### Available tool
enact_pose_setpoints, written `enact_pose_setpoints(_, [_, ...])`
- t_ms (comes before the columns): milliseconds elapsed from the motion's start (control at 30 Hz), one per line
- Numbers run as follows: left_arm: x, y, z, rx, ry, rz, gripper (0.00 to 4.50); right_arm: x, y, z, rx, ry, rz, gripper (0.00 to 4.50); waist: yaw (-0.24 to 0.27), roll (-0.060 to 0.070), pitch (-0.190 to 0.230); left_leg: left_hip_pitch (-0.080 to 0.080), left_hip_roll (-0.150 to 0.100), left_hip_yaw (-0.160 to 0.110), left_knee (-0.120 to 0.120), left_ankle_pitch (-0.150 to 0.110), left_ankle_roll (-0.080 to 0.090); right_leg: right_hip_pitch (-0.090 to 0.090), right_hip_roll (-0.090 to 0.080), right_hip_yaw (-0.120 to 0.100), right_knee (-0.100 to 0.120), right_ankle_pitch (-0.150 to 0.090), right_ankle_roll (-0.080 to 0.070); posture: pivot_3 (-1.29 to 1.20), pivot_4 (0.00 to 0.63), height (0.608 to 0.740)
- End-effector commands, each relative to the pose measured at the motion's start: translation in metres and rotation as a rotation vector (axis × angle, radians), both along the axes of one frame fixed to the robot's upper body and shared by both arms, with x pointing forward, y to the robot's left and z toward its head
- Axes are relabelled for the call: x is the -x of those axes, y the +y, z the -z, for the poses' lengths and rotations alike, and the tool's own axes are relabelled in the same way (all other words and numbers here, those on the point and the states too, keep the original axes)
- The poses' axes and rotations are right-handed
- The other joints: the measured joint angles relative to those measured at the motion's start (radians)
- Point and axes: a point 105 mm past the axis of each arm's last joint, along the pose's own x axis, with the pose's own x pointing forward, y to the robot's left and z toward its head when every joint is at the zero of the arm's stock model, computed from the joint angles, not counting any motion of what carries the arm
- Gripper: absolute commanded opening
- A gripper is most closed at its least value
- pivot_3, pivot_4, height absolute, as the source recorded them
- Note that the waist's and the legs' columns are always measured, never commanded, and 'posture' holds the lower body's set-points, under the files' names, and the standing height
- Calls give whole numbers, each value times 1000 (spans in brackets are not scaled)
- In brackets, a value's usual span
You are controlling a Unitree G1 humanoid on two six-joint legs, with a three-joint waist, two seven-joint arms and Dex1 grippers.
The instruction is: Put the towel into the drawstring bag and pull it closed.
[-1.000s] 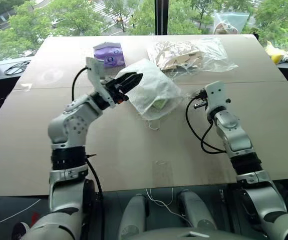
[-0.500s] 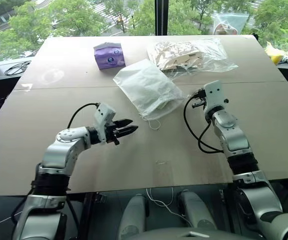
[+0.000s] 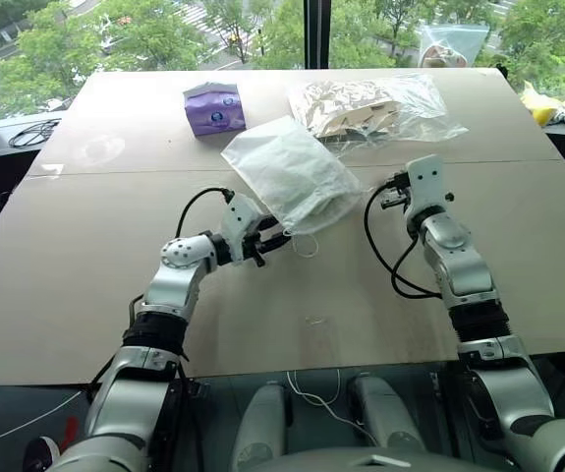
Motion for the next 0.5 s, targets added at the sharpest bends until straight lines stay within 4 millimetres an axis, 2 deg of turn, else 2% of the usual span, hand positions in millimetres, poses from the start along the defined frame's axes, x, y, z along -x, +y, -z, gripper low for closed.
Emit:
enact_pose_setpoints(33, [1, -1, -6, -2, -10, 39, 1967, 2, -6, -18, -16, -60, 22, 0, -1, 0, 0, 0, 0, 0, 0, 0, 0, 0, 0, 0, 0, 0, 0, 0, 150, 740])
enact_pose_setpoints(300, [-7, -18, -10, 2, -5, 75, 1967, 1, -6, -20, -26, -65, 28, 0, 0, 0, 0, 0, 0, 0, 1, 0, 0, 0, 0, 0, 1, 0, 0, 0, 150, 740])
enact_pose_setpoints(400, [-7, -23, -10, -2, 18, 94, 1147, 1, -8, -22, -28, -71, 33, 0, 0, 0, 0, 0, 0, 0, 1, 0, 0, 0, 0, 0, 1, 0, 0, 0, 150, 740])
enact_pose_setpoints(467, [-6, -25, -10, -9, 20, 105, 242, 1, -9, -22, -28, -74, 37, 0, -3, 0, 0, 0, 0, 0, 1, 0, 0, 0, 0, 0, 1, 0, 0, 0, 150, 740])
enact_pose_setpoints(500, [-6, -26, -12, -10, 16, 104, 66, 2, -10, -22, -28, -74, 39, 0, -5, 0, 0, 0, 0, 0, 1, 0, 0, 0, 0, 0, 1, 0, 0, 0, 150, 740])
